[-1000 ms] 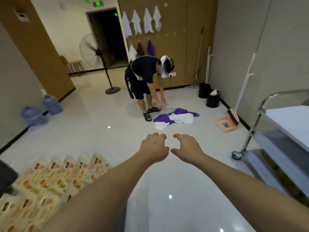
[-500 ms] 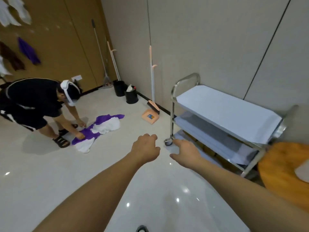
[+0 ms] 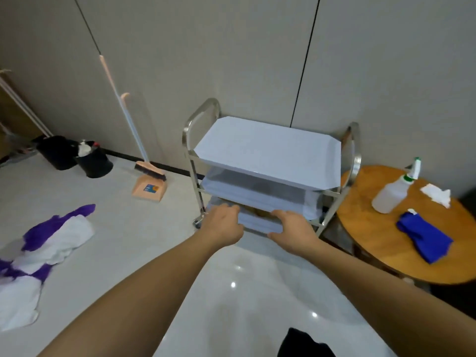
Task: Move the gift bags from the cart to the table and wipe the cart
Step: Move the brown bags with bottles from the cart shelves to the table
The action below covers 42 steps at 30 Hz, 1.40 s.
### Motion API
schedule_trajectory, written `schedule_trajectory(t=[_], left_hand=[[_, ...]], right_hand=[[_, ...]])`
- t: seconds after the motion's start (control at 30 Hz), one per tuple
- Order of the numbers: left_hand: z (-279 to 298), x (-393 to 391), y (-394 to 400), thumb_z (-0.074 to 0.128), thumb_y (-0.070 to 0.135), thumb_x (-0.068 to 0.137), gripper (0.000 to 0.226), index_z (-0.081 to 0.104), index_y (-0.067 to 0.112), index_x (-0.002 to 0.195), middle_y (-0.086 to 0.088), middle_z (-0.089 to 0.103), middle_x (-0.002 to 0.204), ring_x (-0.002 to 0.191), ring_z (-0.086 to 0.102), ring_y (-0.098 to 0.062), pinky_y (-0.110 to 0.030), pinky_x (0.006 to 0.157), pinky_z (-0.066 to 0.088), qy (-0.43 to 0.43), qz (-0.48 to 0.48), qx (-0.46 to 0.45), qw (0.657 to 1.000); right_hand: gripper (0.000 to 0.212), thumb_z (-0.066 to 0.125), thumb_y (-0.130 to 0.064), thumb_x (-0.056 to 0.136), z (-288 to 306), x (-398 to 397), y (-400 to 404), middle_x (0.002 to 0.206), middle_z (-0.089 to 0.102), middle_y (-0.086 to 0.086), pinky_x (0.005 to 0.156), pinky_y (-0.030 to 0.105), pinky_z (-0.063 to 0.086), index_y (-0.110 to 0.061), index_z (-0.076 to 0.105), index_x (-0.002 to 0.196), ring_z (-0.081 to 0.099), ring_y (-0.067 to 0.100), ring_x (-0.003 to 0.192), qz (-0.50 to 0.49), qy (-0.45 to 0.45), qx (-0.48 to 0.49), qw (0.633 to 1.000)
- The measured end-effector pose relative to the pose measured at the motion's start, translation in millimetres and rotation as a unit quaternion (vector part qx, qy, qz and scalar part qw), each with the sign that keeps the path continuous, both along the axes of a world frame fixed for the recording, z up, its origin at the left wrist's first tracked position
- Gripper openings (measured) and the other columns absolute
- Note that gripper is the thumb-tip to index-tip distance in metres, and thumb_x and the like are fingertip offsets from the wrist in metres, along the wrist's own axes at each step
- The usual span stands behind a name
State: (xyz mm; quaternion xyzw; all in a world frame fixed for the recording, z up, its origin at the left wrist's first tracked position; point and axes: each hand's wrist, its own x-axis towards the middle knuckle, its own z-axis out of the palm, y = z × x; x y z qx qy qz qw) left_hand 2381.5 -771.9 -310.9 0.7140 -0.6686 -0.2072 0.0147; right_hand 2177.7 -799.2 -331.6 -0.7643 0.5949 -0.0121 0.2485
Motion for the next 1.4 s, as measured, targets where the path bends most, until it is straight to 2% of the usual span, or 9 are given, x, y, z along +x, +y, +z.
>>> schedule_trajectory(t=[0.1, 0.3, 0.47, 0.7, 0.83, 1.0, 1.2, 1.27, 1.4], left_hand=[[-9, -9, -42, 0.054, 0.035, 0.096, 0.039, 0.055, 0.016, 0.13, -0.011, 0.056, 0.129, 0.12, 0.051, -0.032, -0.047, 0.098, 0.049, 0.001, -0.037, 0.005, 0.999], [-34, -30, -136, 0.055, 0.036, 0.099, 0.044, 0.051, 0.014, 0.137, -0.012, 0.055, 0.132, 0.122, 0.052, -0.033, -0.044, 0.101, 0.048, -0.004, -0.053, 0.025, 0.998], [-68, -45, -197, 0.055, 0.032, 0.099, 0.048, 0.049, 0.013, 0.143, -0.012, 0.053, 0.139, 0.126, 0.05, -0.034, -0.041, 0.105, 0.044, 0.008, -0.052, 0.056, 0.997], [-156, -52, -242, 0.059, 0.03, 0.096, 0.047, 0.055, 0.013, 0.139, -0.016, 0.054, 0.138, 0.125, 0.052, -0.035, -0.036, 0.102, 0.045, 0.079, -0.01, 0.109, 0.991], [-245, -49, -284, 0.06, 0.03, 0.097, 0.048, 0.054, 0.014, 0.142, -0.014, 0.053, 0.142, 0.129, 0.05, -0.033, -0.033, 0.102, 0.042, 0.101, -0.018, 0.119, 0.988], [-359, -46, -334, 0.058, 0.028, 0.096, 0.045, 0.056, 0.015, 0.139, -0.015, 0.059, 0.13, 0.122, 0.052, -0.037, -0.042, 0.1, 0.048, 0.089, -0.041, 0.05, 0.994], [-436, -60, -414, 0.054, 0.031, 0.086, 0.041, 0.071, 0.009, 0.117, -0.02, 0.067, 0.118, 0.115, 0.054, -0.045, -0.047, 0.095, 0.05, 0.055, -0.097, -0.143, 0.983], [-454, -65, -440, 0.054, 0.031, 0.089, 0.042, 0.069, 0.009, 0.12, -0.02, 0.066, 0.119, 0.116, 0.053, -0.044, -0.049, 0.095, 0.05, 0.052, -0.131, -0.197, 0.97], [-488, -71, -467, 0.058, 0.031, 0.097, 0.041, 0.061, 0.014, 0.133, -0.014, 0.063, 0.129, 0.123, 0.049, -0.037, -0.042, 0.104, 0.042, 0.037, -0.165, -0.233, 0.958]], right_hand=[[0.055, 0.068, -0.041, 0.087, -13, -11, -28, 0.124, 0.06, 0.007, 0.093, 0.04, 0.051, -0.022, 0.052, 0.136, 0.056, 0.026, 0.111, -0.037, -0.011, 0.008, 0.999], [0.07, 0.067, -0.041, 0.092, -51, -25, -107, 0.149, 0.049, 0.01, 0.111, 0.04, 0.041, -0.018, 0.039, 0.152, 0.046, 0.029, 0.136, -0.091, -0.039, 0.043, 0.994], [0.058, 0.066, -0.037, 0.091, -85, -39, -156, 0.136, 0.056, 0.014, 0.103, 0.042, 0.045, -0.016, 0.048, 0.142, 0.051, 0.033, 0.126, -0.104, -0.019, 0.077, 0.991], [0.066, 0.065, -0.039, 0.091, -151, -39, -200, 0.141, 0.052, 0.016, 0.104, 0.044, 0.045, -0.018, 0.041, 0.149, 0.048, 0.036, 0.128, -0.148, 0.016, 0.125, 0.981], [0.067, 0.065, -0.036, 0.092, -232, -28, -238, 0.144, 0.05, 0.017, 0.107, 0.041, 0.041, -0.017, 0.039, 0.151, 0.047, 0.037, 0.131, -0.178, 0.014, 0.132, 0.975], [0.061, 0.066, -0.033, 0.093, -344, -19, -288, 0.138, 0.054, 0.017, 0.104, 0.043, 0.044, -0.017, 0.045, 0.148, 0.051, 0.038, 0.125, -0.215, -0.006, 0.066, 0.974], [0.062, 0.065, -0.032, 0.09, -426, -30, -353, 0.143, 0.05, 0.014, 0.105, 0.039, 0.037, -0.018, 0.046, 0.147, 0.043, 0.037, 0.128, -0.22, 0.042, -0.086, 0.971], [0.062, 0.064, -0.033, 0.09, -440, -38, -370, 0.143, 0.05, 0.014, 0.106, 0.041, 0.037, -0.019, 0.046, 0.148, 0.044, 0.038, 0.128, -0.223, 0.044, -0.148, 0.963], [0.067, 0.063, -0.029, 0.09, -457, -49, -388, 0.153, 0.042, 0.009, 0.112, 0.044, 0.037, -0.023, 0.037, 0.152, 0.04, 0.037, 0.134, -0.231, 0.033, -0.231, 0.945]])
